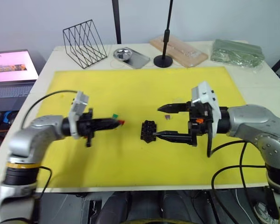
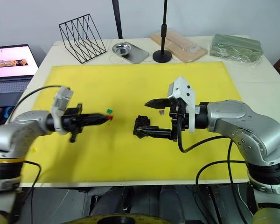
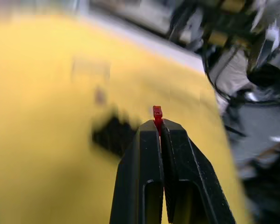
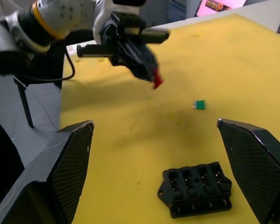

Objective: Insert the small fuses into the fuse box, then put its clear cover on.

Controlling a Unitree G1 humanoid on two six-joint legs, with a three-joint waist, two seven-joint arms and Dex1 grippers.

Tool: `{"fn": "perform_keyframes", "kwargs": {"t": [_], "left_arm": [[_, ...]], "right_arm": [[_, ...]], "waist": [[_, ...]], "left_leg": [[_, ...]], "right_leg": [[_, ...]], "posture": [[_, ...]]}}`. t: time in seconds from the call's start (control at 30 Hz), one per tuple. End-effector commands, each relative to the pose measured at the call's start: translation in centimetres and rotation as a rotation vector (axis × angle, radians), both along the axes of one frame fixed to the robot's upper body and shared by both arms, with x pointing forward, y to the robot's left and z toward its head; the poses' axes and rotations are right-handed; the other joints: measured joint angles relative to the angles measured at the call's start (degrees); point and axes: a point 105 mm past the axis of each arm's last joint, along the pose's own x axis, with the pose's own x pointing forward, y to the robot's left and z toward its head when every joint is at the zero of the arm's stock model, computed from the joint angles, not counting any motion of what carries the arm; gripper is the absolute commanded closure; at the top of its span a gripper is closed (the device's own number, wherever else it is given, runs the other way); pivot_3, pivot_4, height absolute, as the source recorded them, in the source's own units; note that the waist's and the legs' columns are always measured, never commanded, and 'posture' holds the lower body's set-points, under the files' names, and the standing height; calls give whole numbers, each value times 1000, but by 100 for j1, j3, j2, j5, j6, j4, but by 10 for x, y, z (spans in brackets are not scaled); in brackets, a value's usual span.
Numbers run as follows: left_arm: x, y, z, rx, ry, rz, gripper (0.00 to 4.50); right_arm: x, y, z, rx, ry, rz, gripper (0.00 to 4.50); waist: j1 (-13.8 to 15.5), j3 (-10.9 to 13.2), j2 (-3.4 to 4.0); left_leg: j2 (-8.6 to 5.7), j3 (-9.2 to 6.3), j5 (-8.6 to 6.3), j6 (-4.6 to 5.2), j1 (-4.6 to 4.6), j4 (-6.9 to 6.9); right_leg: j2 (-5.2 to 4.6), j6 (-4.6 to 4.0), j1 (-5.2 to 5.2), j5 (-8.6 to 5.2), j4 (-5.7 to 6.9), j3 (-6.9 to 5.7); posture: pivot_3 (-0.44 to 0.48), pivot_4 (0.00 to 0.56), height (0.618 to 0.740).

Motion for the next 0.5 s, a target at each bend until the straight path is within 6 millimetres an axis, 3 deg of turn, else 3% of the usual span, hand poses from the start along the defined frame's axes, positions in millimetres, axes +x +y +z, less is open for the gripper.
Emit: {"fn": "perform_keyframes", "kwargs": {"t": [0.03,0.07,0.13,0.2,0.3,0.5], "left_arm": [[-7,-17,1,68,-162,-42,4500],[-10,-23,2,51,-187,-65,4500],[-11,-29,5,22,-222,-84,4500],[-12,-34,5,11,-256,-107,4500],[-14,-37,4,-3,-269,-124,4500],[-15,-40,2,-7,-300,-151,4500]], "right_arm": [[0,5,8,-20,-114,-4,890],[0,6,4,-44,-136,-3,1211],[1,7,0,-65,-158,0,1211],[2,9,2,-49,-174,-2,1592],[2,10,1,-56,-193,-3,2438],[1,11,0,-63,-201,0,2438]], "waist": [[-28,0,2],[-23,0,2],[1,0,1],[5,1,-1],[7,1,-1],[6,1,-1]], "left_leg": [[4,6,1,-1,2,0],[8,12,-2,3,4,-2],[10,10,-3,5,3,-2],[10,8,-3,5,1,1],[9,8,-2,5,2,5],[9,5,-3,6,2,5]], "right_leg": [[3,0,-2,0,1,4],[7,0,-3,0,2,6],[21,0,-3,0,2,4],[23,0,-2,0,2,3],[23,1,0,0,3,3],[25,2,1,1,3,2]], "posture": [[0,150,740],[0,150,740],[0,150,740],[0,150,740],[0,150,740],[0,150,740]]}}
